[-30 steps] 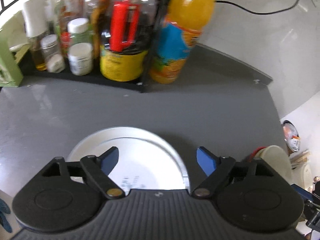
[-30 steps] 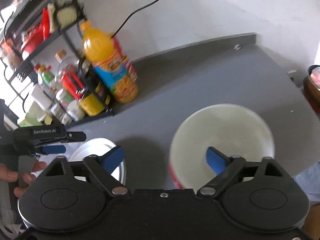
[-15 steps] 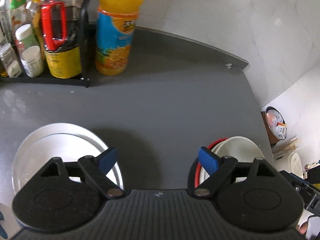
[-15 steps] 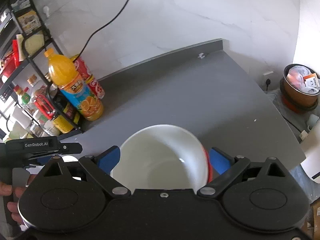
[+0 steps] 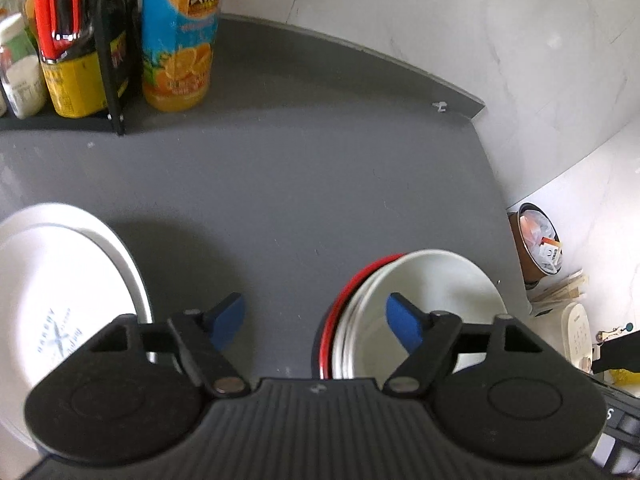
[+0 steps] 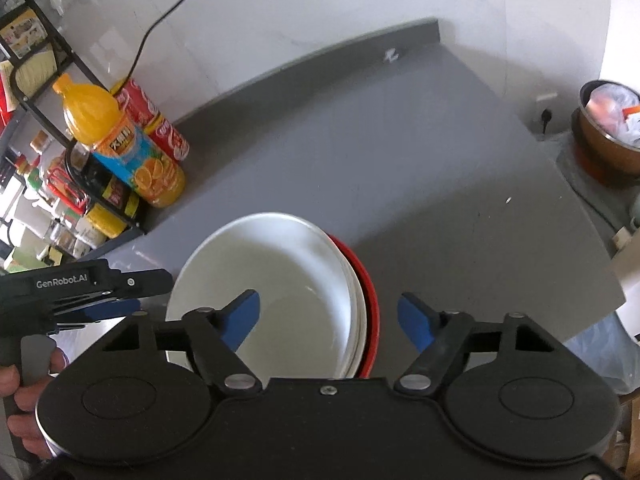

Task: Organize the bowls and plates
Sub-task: 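Move both grippers to the rim of the red bowl holding white bowls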

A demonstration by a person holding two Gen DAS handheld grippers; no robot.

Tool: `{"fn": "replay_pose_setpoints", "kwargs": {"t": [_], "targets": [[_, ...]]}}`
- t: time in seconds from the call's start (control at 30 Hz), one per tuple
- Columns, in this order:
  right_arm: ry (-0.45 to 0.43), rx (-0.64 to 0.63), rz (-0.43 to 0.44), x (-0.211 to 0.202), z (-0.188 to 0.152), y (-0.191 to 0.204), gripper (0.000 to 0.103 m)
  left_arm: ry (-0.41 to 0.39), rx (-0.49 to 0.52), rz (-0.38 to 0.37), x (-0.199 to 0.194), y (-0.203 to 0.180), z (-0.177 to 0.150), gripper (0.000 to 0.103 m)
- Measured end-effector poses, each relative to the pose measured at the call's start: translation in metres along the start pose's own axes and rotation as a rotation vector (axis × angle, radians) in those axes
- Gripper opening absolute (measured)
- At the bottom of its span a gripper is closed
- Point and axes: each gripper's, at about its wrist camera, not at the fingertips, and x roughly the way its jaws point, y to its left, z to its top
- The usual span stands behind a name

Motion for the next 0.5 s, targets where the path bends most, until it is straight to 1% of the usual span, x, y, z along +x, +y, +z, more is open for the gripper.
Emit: {"fn": "replay_pose_setpoints", "kwargs": {"t": [0.07,0.1,0.17,0.2,0.27,0.33,0.4,0.5], "targets": [[0.016,-0.007,0.003,0.004,0.001,-0.002,0.07,0.012,-0.016,0.007,0.005,-0.001,-0.003,0.064],[0.024,-0.008,0.005,0.006,0.002,-0.003,0.069,0.02,-0.025,0.01,0.008,-0.002,-0.005,0.062],[0.04,-0.009,0.01,0.009,0.003,-0.006,0.065,0.037,-0.045,0.014,0.013,-0.002,-0.008,0.056],[0.046,-0.009,0.012,0.011,0.004,-0.007,0.062,0.044,-0.054,0.018,0.016,-0.001,-0.009,0.054],[0.064,-0.014,0.011,0.014,0.003,-0.008,0.054,0.056,-0.066,0.027,0.02,-0.001,-0.011,0.052],[0.08,-0.021,-0.004,0.019,0.003,-0.009,0.054,0.061,-0.073,0.036,0.024,-0.002,-0.013,0.049],[0.085,-0.03,-0.001,0.021,0.003,-0.009,0.054,0.069,-0.08,0.044,0.027,-0.002,-0.014,0.045],[0.09,-0.036,-0.025,0.023,0.002,-0.009,0.055,0.082,-0.097,0.051,0.031,-0.003,-0.017,0.041]]}}
